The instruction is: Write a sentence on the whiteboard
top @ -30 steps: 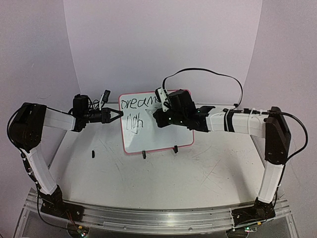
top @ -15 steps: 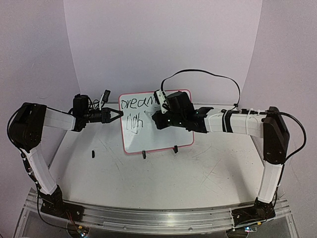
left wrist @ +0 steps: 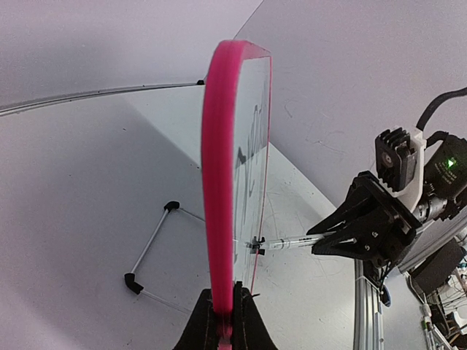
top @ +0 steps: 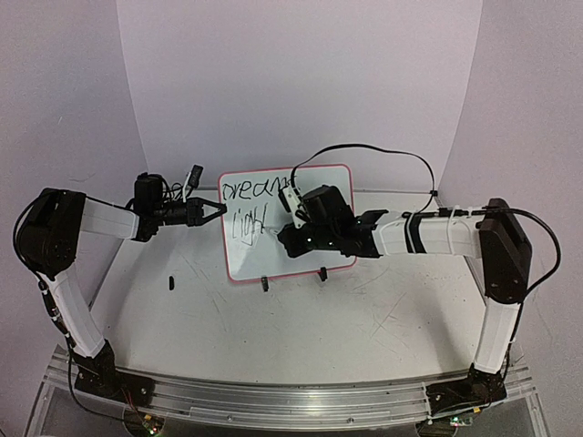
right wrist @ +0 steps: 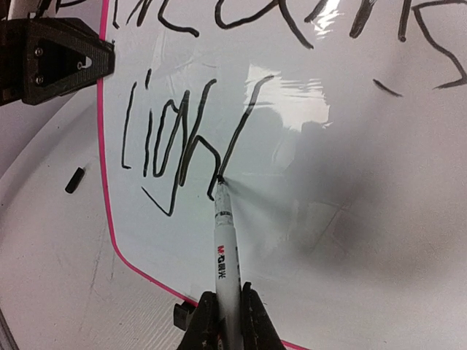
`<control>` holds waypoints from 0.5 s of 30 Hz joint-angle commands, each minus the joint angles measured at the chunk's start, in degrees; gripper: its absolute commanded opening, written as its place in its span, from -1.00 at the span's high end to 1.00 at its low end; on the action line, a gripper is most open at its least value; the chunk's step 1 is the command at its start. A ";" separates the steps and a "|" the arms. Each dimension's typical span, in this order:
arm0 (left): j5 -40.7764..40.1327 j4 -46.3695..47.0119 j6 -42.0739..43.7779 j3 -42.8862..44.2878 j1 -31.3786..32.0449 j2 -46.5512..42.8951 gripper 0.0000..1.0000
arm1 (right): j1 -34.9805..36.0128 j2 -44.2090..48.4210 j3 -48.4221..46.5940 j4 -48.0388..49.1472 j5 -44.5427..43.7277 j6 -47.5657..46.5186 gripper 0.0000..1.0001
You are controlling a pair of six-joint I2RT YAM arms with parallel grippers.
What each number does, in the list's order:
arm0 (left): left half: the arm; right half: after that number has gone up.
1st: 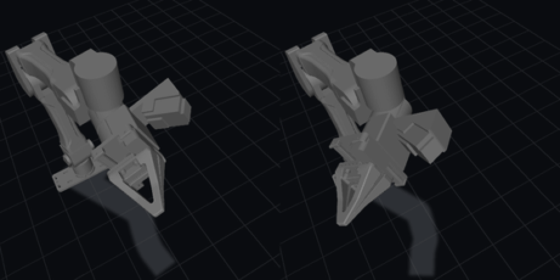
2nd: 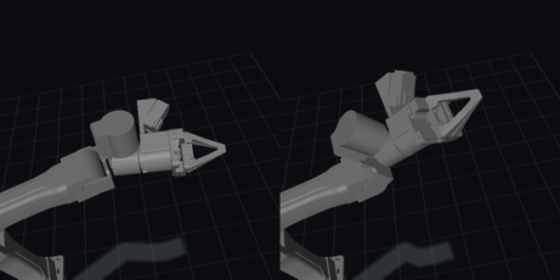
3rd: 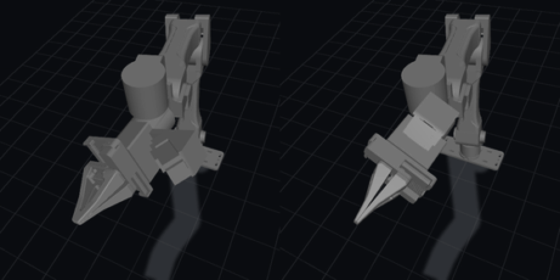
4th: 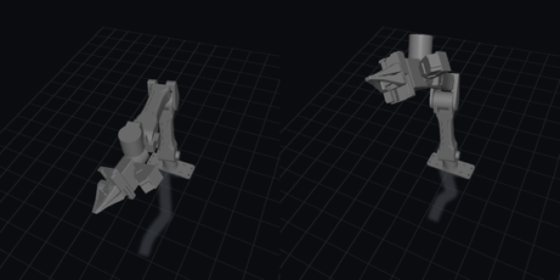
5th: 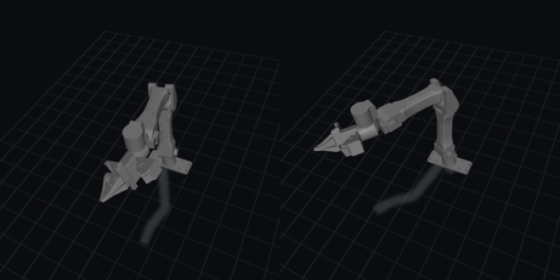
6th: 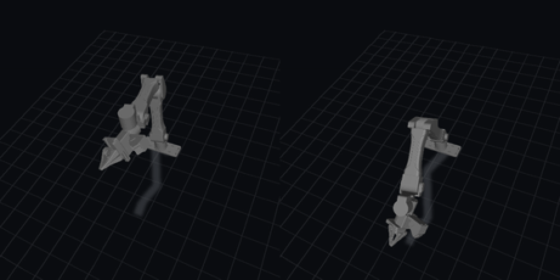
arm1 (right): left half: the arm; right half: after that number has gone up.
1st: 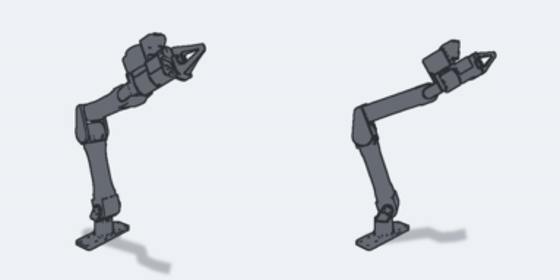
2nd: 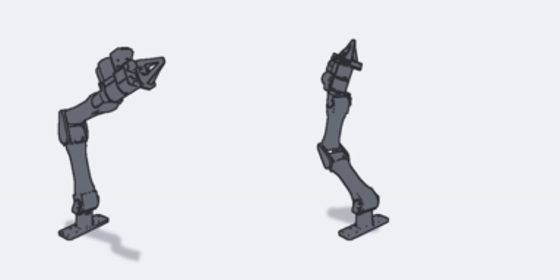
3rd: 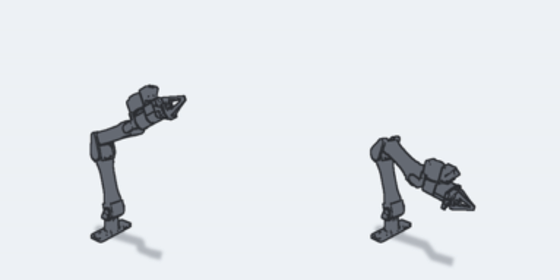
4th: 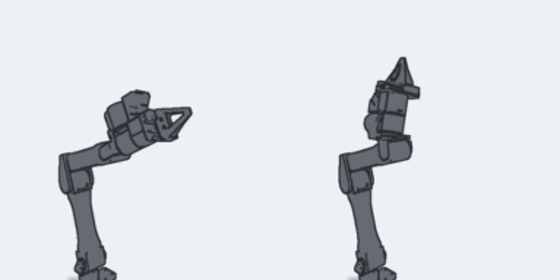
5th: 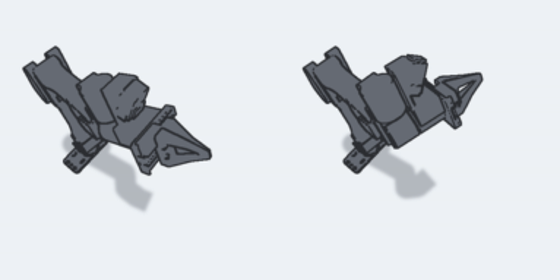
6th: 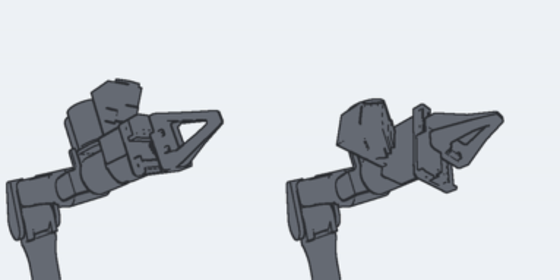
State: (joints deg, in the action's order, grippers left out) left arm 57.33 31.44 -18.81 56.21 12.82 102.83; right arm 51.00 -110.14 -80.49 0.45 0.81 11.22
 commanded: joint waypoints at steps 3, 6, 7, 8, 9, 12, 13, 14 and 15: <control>-2.53 0.37 3.08 2.14 0.36 0.80 1.00 | -0.09 2.71 2.39 -0.10 -1.31 1.70 1.00; -2.58 0.31 3.08 2.14 0.32 0.80 1.00 | -0.04 3.42 2.88 -0.10 -2.36 1.54 1.00; -2.56 0.30 3.08 2.13 0.27 0.80 1.00 | -0.06 3.65 2.94 -0.10 -2.89 1.43 1.00; -2.53 0.29 3.07 2.10 0.33 0.77 1.00 | -0.08 3.89 2.95 -0.12 -3.40 1.26 1.00; -2.56 0.28 3.07 2.02 0.32 0.72 1.00 | -0.12 4.18 2.89 -0.18 -3.94 1.06 1.00; -2.54 0.26 3.08 2.06 0.32 0.73 1.00 | -0.07 5.21 2.13 -0.18 -4.20 0.46 1.00; -2.57 0.28 3.08 2.06 0.35 0.79 1.00 | -0.14 5.68 1.64 -0.15 -3.78 0.12 1.00; -2.57 0.28 3.08 2.10 0.32 0.80 1.00 | -0.11 6.03 1.40 0.26 -2.67 -0.27 1.00; -2.55 0.28 3.08 2.08 0.31 0.80 1.00 | -0.09 6.49 1.21 1.07 -1.65 -0.58 1.00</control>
State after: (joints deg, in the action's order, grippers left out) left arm 57.43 31.44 -18.81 56.21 12.82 102.83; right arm 51.13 -108.06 -77.84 -0.11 -0.62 11.86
